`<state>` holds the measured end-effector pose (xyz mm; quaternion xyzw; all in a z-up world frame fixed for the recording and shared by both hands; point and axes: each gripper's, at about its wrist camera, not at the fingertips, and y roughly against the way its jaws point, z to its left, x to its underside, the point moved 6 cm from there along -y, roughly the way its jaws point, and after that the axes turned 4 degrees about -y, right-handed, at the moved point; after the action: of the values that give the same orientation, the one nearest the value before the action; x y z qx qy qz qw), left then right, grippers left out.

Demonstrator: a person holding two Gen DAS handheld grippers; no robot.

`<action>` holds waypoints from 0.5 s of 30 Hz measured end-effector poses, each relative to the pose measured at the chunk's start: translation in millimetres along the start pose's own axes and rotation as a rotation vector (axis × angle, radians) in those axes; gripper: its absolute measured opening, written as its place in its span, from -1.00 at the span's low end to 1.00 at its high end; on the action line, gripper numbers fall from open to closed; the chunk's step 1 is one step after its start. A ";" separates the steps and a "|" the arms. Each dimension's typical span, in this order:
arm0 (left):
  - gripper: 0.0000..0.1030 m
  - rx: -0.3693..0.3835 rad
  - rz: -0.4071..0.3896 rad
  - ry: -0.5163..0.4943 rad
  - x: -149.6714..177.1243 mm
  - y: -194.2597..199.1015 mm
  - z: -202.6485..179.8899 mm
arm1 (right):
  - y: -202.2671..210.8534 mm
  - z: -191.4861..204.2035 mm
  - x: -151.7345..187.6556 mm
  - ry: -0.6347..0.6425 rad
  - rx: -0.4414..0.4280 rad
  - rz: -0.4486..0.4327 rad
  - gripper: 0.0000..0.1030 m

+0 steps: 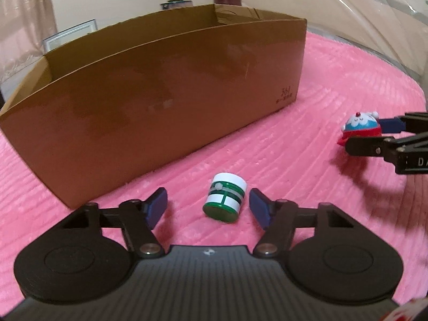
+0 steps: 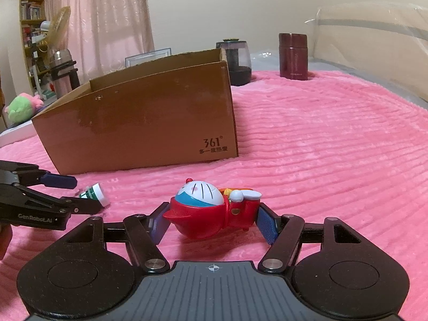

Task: Organize rigid objects
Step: 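Grasp the red Doraemon figure with the right tool while the left tool grasps the green pill bottle, then lift and carry the pill bottle and Doraemon figure into the box with both tools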

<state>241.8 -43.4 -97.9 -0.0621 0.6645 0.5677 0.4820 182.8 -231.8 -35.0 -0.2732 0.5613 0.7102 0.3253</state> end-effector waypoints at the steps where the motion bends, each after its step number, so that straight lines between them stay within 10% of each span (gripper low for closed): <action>1: 0.05 0.006 0.002 -0.013 -1.2 -1.5 -1.0 | -0.9 -0.9 -0.3 0.000 0.001 0.001 0.26; 15: -0.49 0.042 0.031 -0.061 -4.5 -11.1 -12.0 | -4.9 -9.0 -4.2 -0.006 0.011 0.002 0.26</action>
<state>244.3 -59.1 -103.7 -0.0243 0.6619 0.5628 0.4945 189.5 -240.5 -36.9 -0.2686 0.5646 0.7083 0.3277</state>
